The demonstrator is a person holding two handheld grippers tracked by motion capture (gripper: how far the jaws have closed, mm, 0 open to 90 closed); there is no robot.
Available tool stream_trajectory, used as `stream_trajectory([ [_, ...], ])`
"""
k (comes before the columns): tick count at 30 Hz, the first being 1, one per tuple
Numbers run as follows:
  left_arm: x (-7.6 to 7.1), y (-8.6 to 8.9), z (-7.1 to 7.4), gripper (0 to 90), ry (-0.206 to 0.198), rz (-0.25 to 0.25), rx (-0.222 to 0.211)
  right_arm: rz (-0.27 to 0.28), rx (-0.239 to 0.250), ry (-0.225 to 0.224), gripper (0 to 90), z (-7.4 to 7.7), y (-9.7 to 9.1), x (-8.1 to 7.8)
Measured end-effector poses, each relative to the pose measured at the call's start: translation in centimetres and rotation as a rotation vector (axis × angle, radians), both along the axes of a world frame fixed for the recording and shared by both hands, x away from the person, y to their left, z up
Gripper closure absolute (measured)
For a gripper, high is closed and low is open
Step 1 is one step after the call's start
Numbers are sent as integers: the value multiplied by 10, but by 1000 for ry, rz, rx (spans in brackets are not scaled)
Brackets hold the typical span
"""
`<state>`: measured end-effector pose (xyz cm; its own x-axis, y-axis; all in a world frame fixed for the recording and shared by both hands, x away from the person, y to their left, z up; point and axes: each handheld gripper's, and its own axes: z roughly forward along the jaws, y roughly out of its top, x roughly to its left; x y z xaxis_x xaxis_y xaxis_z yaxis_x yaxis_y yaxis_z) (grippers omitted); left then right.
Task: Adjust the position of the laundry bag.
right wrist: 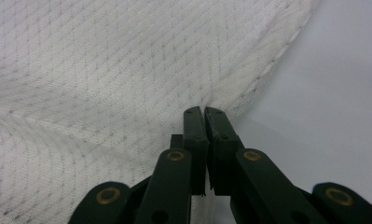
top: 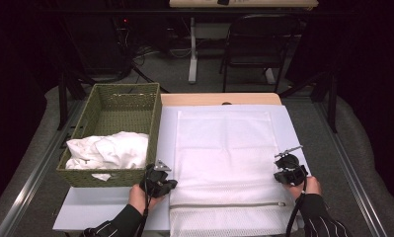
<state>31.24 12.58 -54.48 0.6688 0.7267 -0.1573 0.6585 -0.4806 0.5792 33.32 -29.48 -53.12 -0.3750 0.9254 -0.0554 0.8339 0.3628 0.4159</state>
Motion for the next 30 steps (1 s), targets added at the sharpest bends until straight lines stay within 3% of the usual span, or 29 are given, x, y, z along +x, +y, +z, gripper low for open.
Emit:
stream_trajectory([
  [10,-1,0,1,854,-21,-14,17,1,6,4,875,0,3,7],
  [11,-2,0,3,735,-24,-18,17,4,9,2,824,0,3,7],
  [12,-4,-1,4,735,-27,-14,19,4,9,2,824,0,3,7],
  [13,-7,-1,7,671,-29,-27,17,1,15,-2,775,0,2,7],
  [15,-14,-3,14,583,-39,-50,18,-12,28,-2,571,0,0,6],
  [19,-29,-2,22,425,-37,-74,9,-29,60,-3,464,4,-6,0],
  [23,-29,8,18,441,20,-68,0,-54,71,-2,462,8,-11,-8],
  [26,-26,9,14,480,59,-65,-13,-71,73,24,468,5,-14,-11],
  [30,-27,5,10,565,58,-89,11,-74,64,58,477,0,-12,-9],
])
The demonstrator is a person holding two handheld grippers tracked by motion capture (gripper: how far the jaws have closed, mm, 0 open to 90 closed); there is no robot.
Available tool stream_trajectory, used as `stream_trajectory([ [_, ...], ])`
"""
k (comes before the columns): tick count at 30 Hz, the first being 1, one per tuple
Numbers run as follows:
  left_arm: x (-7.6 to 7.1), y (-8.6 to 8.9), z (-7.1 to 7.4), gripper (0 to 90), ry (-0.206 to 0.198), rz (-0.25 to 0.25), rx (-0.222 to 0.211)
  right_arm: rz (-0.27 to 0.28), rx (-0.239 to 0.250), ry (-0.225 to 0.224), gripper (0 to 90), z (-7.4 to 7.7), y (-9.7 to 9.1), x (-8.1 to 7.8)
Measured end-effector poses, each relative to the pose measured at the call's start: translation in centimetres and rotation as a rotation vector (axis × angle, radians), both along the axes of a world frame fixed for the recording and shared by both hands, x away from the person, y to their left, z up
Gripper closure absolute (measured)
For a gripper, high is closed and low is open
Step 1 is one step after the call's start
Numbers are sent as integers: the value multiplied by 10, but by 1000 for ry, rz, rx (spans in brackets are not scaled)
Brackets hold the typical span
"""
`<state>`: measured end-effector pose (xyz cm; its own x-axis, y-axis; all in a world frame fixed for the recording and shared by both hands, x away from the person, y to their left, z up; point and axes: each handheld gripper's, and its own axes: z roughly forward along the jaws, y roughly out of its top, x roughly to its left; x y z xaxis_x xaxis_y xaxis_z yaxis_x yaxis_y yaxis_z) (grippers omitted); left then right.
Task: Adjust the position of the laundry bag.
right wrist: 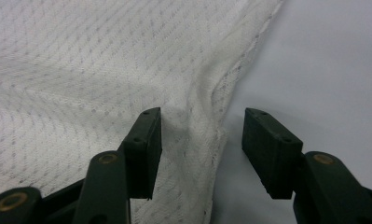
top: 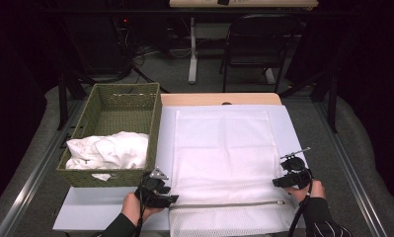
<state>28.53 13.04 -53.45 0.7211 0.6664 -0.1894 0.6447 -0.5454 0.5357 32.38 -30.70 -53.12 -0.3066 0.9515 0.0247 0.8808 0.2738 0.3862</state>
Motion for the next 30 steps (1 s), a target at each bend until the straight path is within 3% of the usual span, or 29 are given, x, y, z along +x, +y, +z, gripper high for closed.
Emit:
stream_trajectory([
  [4,-4,-7,-3,645,-22,-40,38,3,-13,-8,521,0,3,0],
  [8,-6,-12,-6,730,-47,-50,63,16,-13,-18,637,0,7,-1],
  [10,-6,-12,-7,794,-54,-46,67,20,-6,-19,676,0,9,-1],
  [11,-5,-12,-7,866,-56,-38,64,25,0,-20,745,0,9,-1],
  [13,-3,-9,-8,889,-45,-34,50,29,-2,-22,765,0,9,-1],
  [19,2,-8,-6,900,-36,-47,35,40,4,-26,809,0,13,2],
  [26,7,-4,-5,900,-46,-4,22,59,-7,-34,816,0,17,10],
  [30,10,-1,-4,900,-42,-4,22,62,-12,-33,818,0,20,14],
])
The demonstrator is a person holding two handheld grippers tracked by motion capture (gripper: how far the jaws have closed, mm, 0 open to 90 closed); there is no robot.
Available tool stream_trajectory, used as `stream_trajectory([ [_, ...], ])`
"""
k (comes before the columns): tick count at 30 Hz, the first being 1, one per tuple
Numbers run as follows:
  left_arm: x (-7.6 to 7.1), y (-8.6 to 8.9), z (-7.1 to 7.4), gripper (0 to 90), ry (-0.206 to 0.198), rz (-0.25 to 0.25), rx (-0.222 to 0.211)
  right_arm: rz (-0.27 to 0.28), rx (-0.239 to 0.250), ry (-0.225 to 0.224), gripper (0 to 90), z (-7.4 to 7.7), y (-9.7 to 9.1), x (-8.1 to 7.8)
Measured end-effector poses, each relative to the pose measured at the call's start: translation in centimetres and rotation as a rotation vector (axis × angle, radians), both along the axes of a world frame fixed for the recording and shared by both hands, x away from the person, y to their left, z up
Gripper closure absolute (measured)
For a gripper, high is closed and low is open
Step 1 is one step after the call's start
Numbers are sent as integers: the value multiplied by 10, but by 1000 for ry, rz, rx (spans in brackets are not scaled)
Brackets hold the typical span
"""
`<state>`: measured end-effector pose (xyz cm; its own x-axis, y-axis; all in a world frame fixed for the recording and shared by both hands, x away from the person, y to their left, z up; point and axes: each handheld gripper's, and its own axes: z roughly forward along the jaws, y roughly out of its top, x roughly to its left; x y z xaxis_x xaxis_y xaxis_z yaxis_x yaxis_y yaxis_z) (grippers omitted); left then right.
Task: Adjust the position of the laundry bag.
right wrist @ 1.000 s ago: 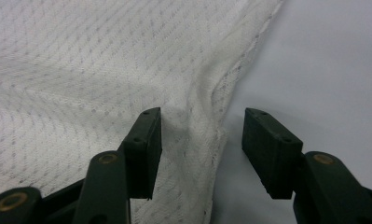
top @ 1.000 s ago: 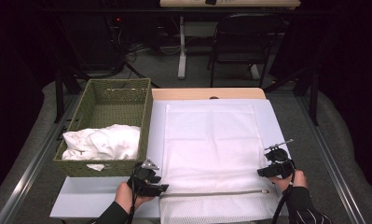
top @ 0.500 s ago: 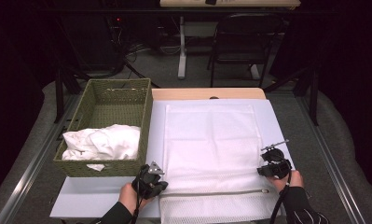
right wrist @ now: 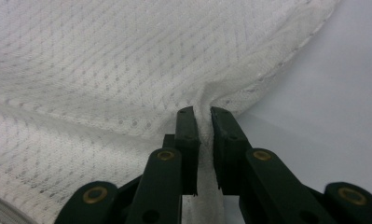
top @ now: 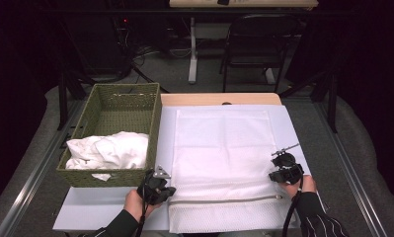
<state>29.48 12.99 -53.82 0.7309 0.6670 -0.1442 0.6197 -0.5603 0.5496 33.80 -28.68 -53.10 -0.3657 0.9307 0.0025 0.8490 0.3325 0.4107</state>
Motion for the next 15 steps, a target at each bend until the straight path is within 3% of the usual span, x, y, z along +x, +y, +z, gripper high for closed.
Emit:
stream_trajectory([
  [12,-3,9,3,900,13,12,7,44,-8,-1,823,0,10,4],
  [15,-5,7,3,860,-6,16,7,44,-2,6,775,1,7,4],
])
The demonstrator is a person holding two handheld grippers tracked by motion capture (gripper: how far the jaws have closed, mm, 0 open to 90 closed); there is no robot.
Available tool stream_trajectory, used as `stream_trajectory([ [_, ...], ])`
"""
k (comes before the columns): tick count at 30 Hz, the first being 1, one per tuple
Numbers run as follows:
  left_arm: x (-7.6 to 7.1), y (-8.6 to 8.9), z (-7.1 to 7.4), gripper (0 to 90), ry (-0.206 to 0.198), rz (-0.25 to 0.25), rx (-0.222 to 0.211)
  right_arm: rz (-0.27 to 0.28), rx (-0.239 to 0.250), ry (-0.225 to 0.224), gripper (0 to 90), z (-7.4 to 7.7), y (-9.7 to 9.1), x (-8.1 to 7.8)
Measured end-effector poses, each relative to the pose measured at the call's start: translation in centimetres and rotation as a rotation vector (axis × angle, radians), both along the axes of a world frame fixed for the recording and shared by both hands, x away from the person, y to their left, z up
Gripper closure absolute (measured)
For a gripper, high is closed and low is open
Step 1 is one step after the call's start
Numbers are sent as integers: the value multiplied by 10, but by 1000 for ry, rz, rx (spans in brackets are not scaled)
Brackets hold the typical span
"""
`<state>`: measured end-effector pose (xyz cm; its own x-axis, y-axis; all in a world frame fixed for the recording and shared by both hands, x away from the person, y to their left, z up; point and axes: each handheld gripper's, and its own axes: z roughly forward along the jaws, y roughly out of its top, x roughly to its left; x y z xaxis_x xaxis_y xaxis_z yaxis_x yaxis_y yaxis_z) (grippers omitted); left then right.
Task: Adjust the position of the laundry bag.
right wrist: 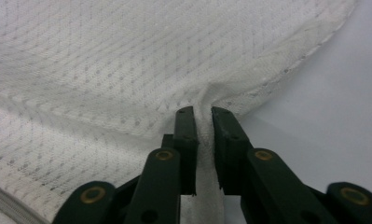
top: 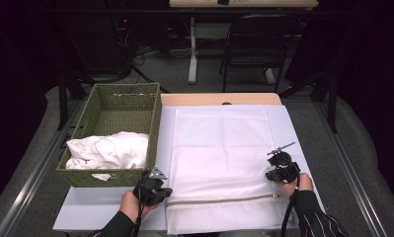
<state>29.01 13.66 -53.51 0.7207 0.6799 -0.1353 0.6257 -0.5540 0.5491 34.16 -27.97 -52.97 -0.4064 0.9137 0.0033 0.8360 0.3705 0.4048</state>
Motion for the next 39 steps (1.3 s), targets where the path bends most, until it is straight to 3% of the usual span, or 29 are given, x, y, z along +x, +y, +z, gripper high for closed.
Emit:
stream_trajectory([
  [4,2,0,0,612,-22,37,7,-59,40,-39,562,6,-12,1],
  [5,4,0,-1,586,-26,50,8,-74,44,-46,499,7,-14,2],
  [9,10,-2,-5,562,-28,61,19,-108,38,-26,426,1,-16,6],
  [11,11,-5,-9,610,-16,47,7,-108,33,-26,466,-2,-15,9],
  [14,11,-11,-10,691,-46,34,24,-100,15,-19,537,-4,-12,12],
  [18,10,-17,-12,853,-81,17,28,-68,24,-29,756,-4,-6,13],
  [21,10,-19,-11,889,-90,5,42,-55,9,-37,838,-3,-2,15],
  [34,16,-15,-10,892,-95,42,43,-34,0,-39,856,-3,8,28],
  [39,18,-21,-12,891,-103,46,39,-43,9,-42,857,-4,6,33],
])
